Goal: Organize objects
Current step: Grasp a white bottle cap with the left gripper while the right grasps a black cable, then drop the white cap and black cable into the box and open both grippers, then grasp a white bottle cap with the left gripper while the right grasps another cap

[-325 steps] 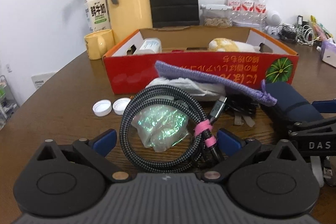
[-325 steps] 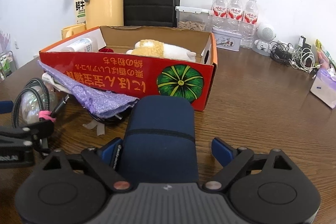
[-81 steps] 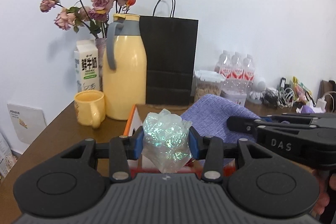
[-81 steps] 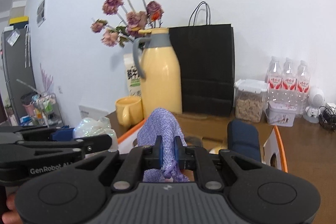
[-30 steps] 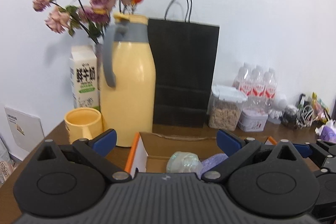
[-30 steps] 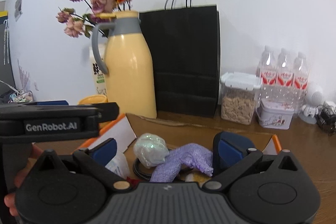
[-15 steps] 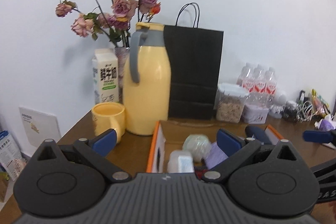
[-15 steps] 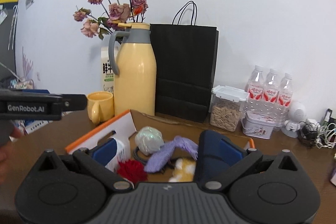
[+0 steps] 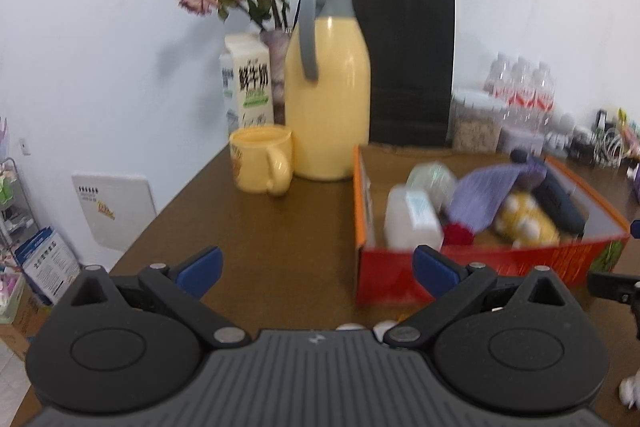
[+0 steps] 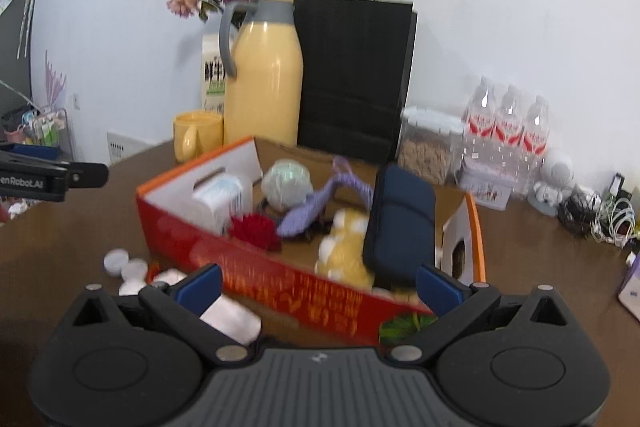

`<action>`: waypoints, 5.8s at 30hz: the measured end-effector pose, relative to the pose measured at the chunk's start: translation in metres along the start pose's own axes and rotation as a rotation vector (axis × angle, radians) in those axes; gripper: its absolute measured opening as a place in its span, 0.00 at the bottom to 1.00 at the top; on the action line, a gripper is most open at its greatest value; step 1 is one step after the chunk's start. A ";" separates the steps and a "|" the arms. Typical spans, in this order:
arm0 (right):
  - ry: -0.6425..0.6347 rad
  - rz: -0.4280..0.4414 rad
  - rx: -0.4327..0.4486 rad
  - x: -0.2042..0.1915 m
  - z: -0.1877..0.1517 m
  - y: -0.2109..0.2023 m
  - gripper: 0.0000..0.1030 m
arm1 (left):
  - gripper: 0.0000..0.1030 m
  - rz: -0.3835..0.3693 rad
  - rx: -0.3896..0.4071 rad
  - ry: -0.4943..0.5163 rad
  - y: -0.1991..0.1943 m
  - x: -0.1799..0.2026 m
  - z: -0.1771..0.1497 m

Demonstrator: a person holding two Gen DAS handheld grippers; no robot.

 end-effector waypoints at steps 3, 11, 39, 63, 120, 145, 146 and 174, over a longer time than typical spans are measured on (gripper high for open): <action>-0.001 0.015 -0.058 -0.002 -0.018 0.007 1.00 | 1.00 0.016 -0.044 0.008 0.005 -0.008 -0.017; 0.019 0.051 -0.141 -0.006 -0.041 0.030 0.90 | 1.00 0.034 -0.147 0.031 0.022 -0.016 -0.052; 0.139 0.131 -0.099 0.002 -0.045 0.042 0.43 | 0.29 -0.117 -0.134 0.019 0.046 0.001 -0.059; 0.088 0.113 0.076 -0.001 -0.003 -0.001 0.43 | 0.29 -0.105 0.046 0.032 0.008 0.022 -0.011; 0.047 0.018 0.068 -0.008 0.042 0.075 1.00 | 1.00 -0.082 0.138 -0.040 0.066 0.093 0.055; 0.020 -0.012 0.106 0.005 0.023 0.014 1.00 | 1.00 -0.005 0.115 -0.035 0.015 0.040 0.029; 0.018 -0.013 0.101 0.005 0.021 0.013 1.00 | 1.00 0.004 0.104 -0.033 0.015 0.036 0.026; 0.015 0.026 -0.113 -0.009 -0.049 0.033 0.48 | 0.92 -0.013 -0.161 0.070 0.022 0.042 -0.069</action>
Point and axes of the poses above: each gripper's, at about its wrist camera, not at the fingertips, and y roughly the way its jaws point, x to its right, z to its top, the point moved 7 cm from there along y, roughly the way its jaws point, and after that the axes turned 1 degree about -z, right-handed, at the moved point
